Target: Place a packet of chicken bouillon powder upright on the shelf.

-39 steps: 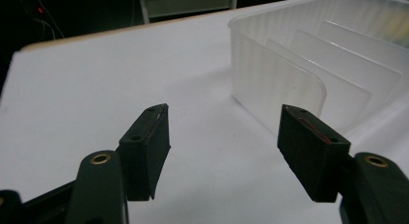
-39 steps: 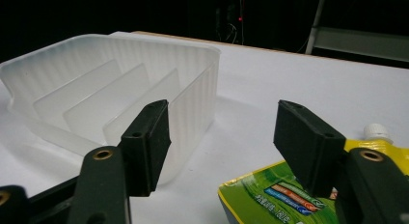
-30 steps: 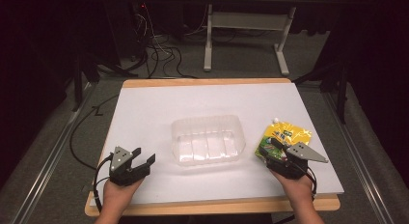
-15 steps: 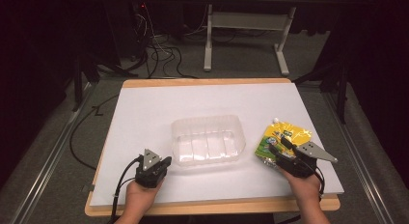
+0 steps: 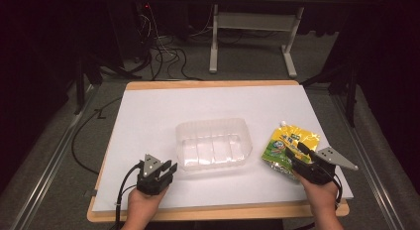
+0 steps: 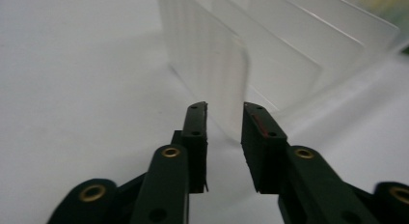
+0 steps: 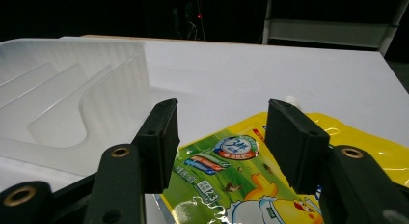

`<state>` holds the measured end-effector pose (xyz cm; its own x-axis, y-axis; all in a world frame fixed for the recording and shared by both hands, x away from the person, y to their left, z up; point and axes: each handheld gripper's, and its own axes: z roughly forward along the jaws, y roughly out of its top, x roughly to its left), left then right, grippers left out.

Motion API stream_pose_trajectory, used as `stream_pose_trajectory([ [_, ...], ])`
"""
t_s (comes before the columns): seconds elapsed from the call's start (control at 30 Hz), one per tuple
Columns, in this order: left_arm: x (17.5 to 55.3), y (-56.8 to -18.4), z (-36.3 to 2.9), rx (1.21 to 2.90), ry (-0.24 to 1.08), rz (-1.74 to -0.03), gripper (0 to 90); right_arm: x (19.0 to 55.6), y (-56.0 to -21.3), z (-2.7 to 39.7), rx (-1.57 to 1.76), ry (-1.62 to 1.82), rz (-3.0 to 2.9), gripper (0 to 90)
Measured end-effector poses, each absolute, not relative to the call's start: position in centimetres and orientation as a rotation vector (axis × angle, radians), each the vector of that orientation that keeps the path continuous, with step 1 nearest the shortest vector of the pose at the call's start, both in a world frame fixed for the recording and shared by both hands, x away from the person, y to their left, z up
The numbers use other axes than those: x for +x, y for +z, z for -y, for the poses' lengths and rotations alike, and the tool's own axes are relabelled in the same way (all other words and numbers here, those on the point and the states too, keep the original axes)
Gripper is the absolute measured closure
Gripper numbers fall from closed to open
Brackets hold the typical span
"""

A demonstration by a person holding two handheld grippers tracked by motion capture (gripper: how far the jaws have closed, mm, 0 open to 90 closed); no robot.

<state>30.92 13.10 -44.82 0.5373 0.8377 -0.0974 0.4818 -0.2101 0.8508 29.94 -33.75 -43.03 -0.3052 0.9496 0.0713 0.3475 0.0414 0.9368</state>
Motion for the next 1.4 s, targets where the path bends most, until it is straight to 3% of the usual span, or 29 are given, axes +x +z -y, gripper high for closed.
stream_pose_trajectory([
  [0.1, 31.7, -44.3, -12.3, 1.820, 0.515, -1.062, 57.9, 29.9, -43.1, 34.1, 1.330, 1.251, -1.702, 47.0],
  [0.2, 32.6, -44.6, -11.6, 1.818, 0.527, -1.067, 64.8, 29.8, -43.2, 34.7, 1.348, 1.231, -1.699, 47.0],
  [0.27, 33.0, -44.7, -11.5, 1.807, 0.559, -1.084, 77.2, 29.8, -43.3, 35.5, 1.380, 1.212, -1.679, 47.3],
  [0.5, 33.4, -44.7, -11.4, 1.800, 0.561, -1.098, 79.6, 30.4, -43.8, 37.7, 1.474, 1.188, -1.628, 46.5],
  [0.57, 33.2, -44.5, -11.7, 1.798, 0.523, -1.079, 75.4, 30.9, -44.1, 38.6, 1.526, 1.176, -1.625, 42.7],
  [0.6, 33.2, -44.5, -11.7, 1.798, 0.523, -1.079, 67.9, 30.9, -44.1, 38.6, 1.526, 1.176, -1.625, 42.7],
  [0.63, 33.1, -44.2, -12.0, 1.782, 0.508, -1.073, 67.9, 31.2, -44.3, 39.0, 1.545, 1.174, -1.628, 41.0],
  [0.7, 32.6, -43.6, -12.8, 1.755, 0.471, -1.044, 57.1, 31.9, -44.5, 39.7, 1.579, 1.155, -1.617, 36.3],
  [0.77, 32.0, -43.0, -13.9, 1.752, 0.488, -1.018, 49.1, 33.0, -44.6, 40.8, 1.628, 1.134, -1.602, 29.8],
  [0.9, 31.7, -42.6, -16.8, 1.714, 0.544, -1.051, 40.8, 34.4, -45.3, 42.0, 1.705, 1.124, -1.609, 28.6],
  [1.1, 31.9, -43.8, -20.5, 1.694, 0.594, -1.183, 38.8, 37.4, -46.6, 44.6, 1.845, 1.138, -1.587, 28.3],
  [1.4, 31.5, -44.3, -20.8, 1.738, 0.589, -1.177, 38.7, 39.2, -47.6, 45.7, 1.974, 1.172, -1.587, 31.0],
])
